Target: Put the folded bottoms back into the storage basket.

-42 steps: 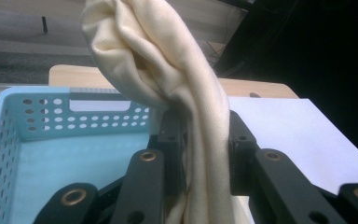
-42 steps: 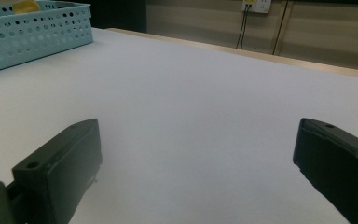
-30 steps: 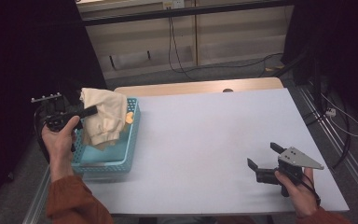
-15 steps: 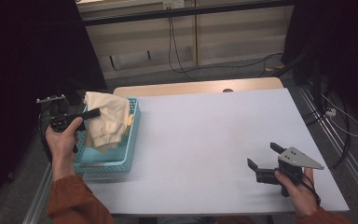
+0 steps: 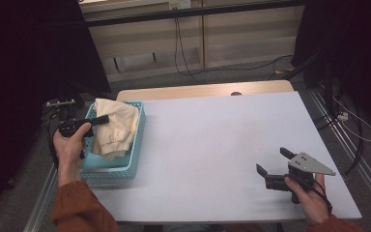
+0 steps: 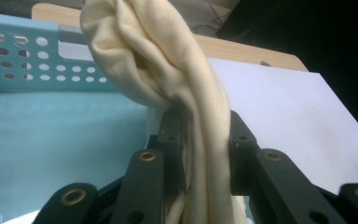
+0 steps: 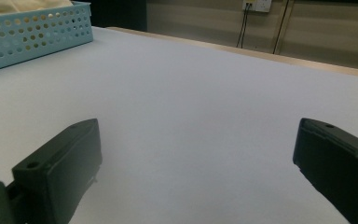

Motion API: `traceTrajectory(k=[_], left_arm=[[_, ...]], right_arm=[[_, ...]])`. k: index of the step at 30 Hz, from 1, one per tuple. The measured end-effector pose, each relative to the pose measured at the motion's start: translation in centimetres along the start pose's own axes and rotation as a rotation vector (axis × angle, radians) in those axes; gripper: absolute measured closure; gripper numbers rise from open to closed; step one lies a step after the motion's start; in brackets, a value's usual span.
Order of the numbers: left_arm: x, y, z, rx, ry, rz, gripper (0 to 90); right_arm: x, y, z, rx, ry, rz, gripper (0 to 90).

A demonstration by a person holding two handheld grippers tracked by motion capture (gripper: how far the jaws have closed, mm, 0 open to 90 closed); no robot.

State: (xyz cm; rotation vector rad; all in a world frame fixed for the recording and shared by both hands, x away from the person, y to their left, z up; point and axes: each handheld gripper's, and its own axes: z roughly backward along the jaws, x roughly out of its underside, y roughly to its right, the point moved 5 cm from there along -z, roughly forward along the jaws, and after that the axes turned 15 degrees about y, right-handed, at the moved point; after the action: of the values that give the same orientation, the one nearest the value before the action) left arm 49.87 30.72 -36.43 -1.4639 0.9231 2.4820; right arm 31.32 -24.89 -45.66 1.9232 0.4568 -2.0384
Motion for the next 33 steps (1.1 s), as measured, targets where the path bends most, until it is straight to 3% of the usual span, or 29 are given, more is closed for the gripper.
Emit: traceTrajectory(k=[8,22,27,33], left_arm=[[0.4,-0.2,-0.5,-0.002,-0.011,0.003,72.9],[1.6,-0.7,-1.7,-0.008,-0.077,0.011,72.3],[2.0,-1.1,-2.0,-0.013,-0.088,0.034,72.2],[2.2,-1.3,-2.2,-0.024,-0.093,0.021,72.0]], right_arm=[[0.0,0.0,0.0,-0.001,0.000,0.000,1.1],[0.0,0.0,0.0,-0.002,0.001,-0.001,1.1],[0.0,0.0,0.0,-0.003,0.001,0.000,1.1],[0.0,0.0,0.0,-0.002,0.001,0.000,1.1]])
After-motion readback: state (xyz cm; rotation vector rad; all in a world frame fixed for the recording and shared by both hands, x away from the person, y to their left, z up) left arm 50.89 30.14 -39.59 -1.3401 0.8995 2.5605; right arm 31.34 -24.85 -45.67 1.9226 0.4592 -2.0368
